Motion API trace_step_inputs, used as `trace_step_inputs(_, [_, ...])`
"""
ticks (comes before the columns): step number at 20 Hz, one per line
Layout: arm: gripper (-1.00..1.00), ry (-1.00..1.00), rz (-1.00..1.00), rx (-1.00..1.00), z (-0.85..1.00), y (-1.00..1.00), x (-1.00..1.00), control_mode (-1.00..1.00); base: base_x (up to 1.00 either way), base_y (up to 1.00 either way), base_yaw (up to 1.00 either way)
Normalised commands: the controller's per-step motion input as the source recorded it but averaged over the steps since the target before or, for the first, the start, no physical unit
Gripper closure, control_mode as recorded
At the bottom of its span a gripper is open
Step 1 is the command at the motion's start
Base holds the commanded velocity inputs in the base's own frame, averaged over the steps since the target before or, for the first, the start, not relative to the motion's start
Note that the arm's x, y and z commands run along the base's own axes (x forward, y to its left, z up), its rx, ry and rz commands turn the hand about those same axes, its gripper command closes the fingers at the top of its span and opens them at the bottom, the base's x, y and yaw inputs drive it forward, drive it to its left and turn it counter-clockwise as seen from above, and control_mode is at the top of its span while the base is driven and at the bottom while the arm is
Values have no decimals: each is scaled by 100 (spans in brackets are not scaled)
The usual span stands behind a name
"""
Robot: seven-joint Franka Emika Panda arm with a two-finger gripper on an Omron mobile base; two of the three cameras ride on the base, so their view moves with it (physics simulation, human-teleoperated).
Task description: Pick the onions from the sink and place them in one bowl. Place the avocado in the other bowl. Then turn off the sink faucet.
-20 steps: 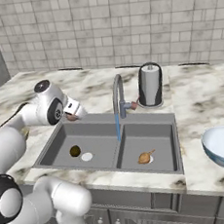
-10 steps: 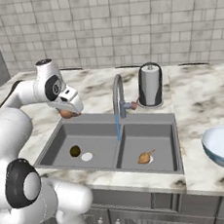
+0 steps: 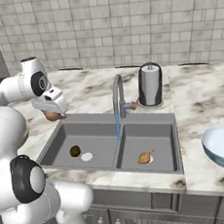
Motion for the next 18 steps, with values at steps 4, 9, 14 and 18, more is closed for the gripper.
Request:
trace_step_inputs(4, [100,7,0,-1,-12,47,-15,-100,0,0,0])
trace_step_inputs(9, [100,0,3,0,-36,39,-14,-100,0,0,0])
trace_step_inputs(14, [100,0,3,0,-37,38,-3,-100,0,0,0])
trace_step_inputs(18, [100,0,7,0,-12,42,0,-100,0,0,0])
